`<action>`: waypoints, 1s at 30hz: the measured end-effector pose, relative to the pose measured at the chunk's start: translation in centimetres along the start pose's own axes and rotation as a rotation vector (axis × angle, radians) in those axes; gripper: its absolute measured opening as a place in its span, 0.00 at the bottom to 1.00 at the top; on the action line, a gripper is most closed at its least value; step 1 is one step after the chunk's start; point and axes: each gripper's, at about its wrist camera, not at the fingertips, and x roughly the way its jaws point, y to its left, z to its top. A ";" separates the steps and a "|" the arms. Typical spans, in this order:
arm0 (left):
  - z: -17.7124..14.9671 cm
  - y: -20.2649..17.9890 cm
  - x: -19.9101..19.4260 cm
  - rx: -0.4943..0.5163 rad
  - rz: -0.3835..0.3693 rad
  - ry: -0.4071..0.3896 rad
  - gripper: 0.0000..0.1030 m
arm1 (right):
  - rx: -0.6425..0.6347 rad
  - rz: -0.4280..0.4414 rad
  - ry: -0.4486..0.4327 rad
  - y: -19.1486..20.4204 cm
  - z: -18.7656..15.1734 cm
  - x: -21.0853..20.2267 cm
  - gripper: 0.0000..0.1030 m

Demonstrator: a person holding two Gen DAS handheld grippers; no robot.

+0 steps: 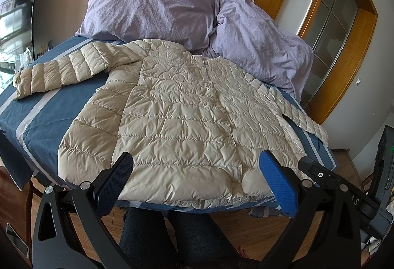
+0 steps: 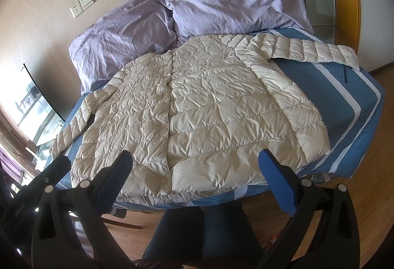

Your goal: Fold large clothes

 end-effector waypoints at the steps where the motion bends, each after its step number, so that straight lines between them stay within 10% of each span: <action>1: 0.0 0.0 0.0 0.000 0.000 0.000 0.99 | 0.001 0.001 0.001 0.0 0.0 0.0 0.98; 30: 1.2 0.1 2.5 0.025 0.045 0.033 0.99 | 0.010 -0.030 0.017 -1.0 1.5 1.7 0.98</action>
